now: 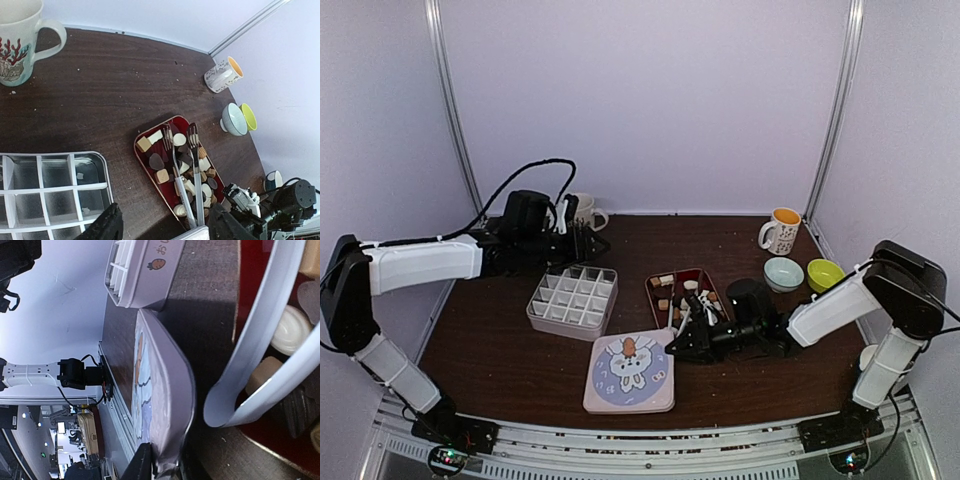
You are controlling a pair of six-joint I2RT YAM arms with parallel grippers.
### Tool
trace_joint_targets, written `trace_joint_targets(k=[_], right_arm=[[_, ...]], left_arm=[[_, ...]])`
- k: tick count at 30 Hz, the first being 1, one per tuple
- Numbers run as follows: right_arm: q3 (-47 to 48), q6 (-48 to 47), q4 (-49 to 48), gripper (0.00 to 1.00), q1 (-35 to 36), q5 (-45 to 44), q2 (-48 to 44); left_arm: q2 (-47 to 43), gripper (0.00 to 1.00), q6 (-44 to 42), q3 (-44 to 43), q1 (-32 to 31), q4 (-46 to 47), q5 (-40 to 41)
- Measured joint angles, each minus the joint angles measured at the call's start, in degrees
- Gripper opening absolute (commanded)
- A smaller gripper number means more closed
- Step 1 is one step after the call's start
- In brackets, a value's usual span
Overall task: Pack the chocolate
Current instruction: Pick up the box lid from the corner of the board.
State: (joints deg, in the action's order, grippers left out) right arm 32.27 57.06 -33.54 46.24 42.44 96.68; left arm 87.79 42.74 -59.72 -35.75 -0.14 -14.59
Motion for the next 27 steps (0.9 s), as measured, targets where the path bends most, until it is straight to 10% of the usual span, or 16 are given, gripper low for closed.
trace_joint_targets(k=[12, 27], right_arm=[[2.2, -4.8, 3.9, 0.08, 0.0, 2.9, -7.8], [21.8, -34.9, 46.3, 0.07, 0.1, -7.6, -20.3]], left_arm=[[-7.1, 0.62, -8.2, -0.2, 0.0, -6.9, -1.0], [-18.0, 0.66, -13.9, -3.7, 0.0, -18.1, 4.8]])
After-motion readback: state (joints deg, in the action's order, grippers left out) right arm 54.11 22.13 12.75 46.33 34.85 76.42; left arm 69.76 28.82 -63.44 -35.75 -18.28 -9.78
